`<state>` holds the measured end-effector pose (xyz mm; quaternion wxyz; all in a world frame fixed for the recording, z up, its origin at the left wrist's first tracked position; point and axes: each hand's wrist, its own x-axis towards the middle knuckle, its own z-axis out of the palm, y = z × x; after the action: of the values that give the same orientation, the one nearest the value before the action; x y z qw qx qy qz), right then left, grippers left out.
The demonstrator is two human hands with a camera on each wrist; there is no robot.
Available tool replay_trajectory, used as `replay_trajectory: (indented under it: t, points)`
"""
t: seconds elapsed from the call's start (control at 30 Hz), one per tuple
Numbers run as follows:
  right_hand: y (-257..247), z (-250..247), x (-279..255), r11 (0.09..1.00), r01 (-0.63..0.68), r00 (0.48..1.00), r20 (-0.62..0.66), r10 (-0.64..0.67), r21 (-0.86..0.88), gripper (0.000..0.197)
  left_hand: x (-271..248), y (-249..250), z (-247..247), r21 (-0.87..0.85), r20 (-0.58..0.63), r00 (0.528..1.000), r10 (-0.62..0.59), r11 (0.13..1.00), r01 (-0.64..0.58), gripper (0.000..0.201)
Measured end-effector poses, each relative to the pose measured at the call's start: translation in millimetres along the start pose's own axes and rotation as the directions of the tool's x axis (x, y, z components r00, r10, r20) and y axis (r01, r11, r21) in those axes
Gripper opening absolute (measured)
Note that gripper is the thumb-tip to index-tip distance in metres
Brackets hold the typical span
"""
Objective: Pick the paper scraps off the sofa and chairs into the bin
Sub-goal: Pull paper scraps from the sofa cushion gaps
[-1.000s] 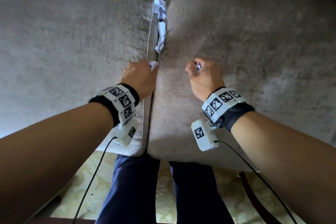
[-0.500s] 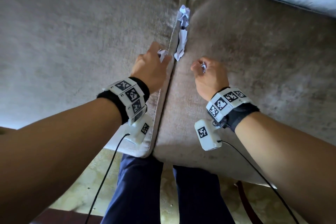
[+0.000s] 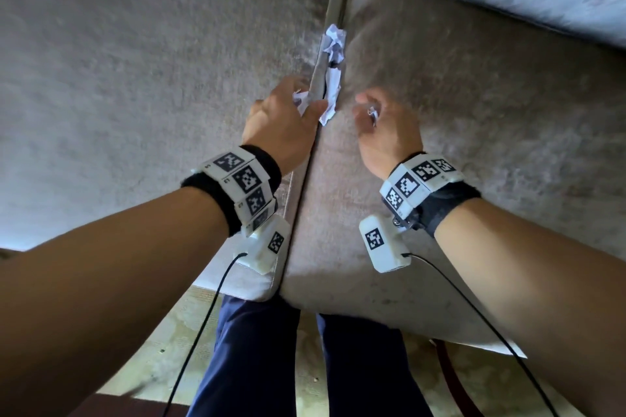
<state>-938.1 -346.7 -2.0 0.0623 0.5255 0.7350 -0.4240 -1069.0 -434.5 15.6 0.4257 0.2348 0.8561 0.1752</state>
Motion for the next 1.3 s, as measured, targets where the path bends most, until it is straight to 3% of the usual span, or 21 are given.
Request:
replay_trajectory:
  t: [0.2,0.37,0.6,0.73,0.9,0.97,1.3]
  points:
    - [-29.6,16.2,22.6,0.996,-0.073,0.992,0.102,0.077,-0.043,0.04,1.8,-13.8,-21.5,-0.03,-0.049,0.999,-0.015,0.999,0.013,0.031]
    - [-40.4,42.9,45.7,0.983,-0.084,0.989,0.109,0.103,-0.166,0.01,2.3,-29.0,-25.7,-0.056,-0.068,0.996,-0.051,0.997,0.048,0.031]
    - [-40.9,43.0,54.6,0.967,-0.107,0.984,0.114,0.136,-0.233,0.029,3.8,-43.7,-23.2,-0.086,-0.069,0.993,-0.093,0.993,0.087,0.026]
    - [-45.5,39.1,54.1,0.968,-0.155,0.974,0.135,0.184,-0.199,0.042,8.9,-36.8,-25.9,-0.074,-0.07,0.996,-0.063,0.996,0.058,0.021]
    - [-42.6,27.5,44.8,0.976,-0.162,0.971,0.154,0.184,-0.147,0.035,20.2,-18.7,-23.2,-0.058,-0.049,0.999,-0.006,0.998,0.003,0.014]
    - [-37.7,20.6,38.7,0.977,-0.142,0.975,0.146,0.165,-0.158,0.025,23.9,-9.4,-18.7,-0.057,-0.055,0.998,0.015,0.998,-0.018,0.017]
    - [25.1,-20.2,10.7,0.973,-0.216,0.975,-0.031,0.219,0.077,0.025,34.1,33.0,14.0,-0.012,-0.05,0.992,0.114,0.993,-0.115,0.045]
